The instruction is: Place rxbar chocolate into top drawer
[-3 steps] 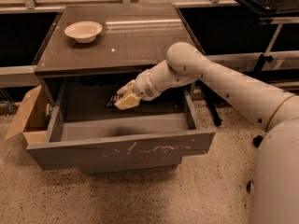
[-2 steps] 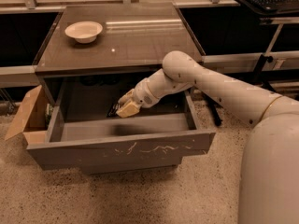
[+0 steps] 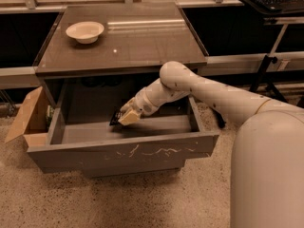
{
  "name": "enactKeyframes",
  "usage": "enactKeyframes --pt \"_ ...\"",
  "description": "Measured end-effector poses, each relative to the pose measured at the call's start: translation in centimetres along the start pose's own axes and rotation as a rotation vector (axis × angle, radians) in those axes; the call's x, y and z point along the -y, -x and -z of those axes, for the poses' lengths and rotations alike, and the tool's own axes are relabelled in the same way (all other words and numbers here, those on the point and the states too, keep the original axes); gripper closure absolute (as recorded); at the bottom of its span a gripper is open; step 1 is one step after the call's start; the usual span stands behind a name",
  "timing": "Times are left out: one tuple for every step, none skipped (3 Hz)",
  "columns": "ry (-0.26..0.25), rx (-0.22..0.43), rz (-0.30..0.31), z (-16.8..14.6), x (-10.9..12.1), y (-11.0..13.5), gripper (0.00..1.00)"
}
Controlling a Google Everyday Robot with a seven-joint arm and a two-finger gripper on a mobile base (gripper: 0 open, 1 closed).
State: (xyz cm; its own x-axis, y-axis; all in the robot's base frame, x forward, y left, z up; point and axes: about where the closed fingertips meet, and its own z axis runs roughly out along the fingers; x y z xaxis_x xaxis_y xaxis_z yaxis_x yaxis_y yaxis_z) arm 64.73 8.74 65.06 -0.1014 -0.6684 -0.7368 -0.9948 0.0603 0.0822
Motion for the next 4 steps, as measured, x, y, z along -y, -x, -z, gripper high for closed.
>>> enactKeyframes --pt "-0.004 -0.012 -0.005 -0.9 0.5 -0.3 0.59" --pt "-0.004 -0.02 -0.011 -1.3 0.9 -0.5 0.37" --pt "-0.013 -0.02 -0.013 -1.0 1.1 -0.5 0.13" --pt "-0.037 -0.013 -0.009 0.6 1.3 -0.3 0.0"
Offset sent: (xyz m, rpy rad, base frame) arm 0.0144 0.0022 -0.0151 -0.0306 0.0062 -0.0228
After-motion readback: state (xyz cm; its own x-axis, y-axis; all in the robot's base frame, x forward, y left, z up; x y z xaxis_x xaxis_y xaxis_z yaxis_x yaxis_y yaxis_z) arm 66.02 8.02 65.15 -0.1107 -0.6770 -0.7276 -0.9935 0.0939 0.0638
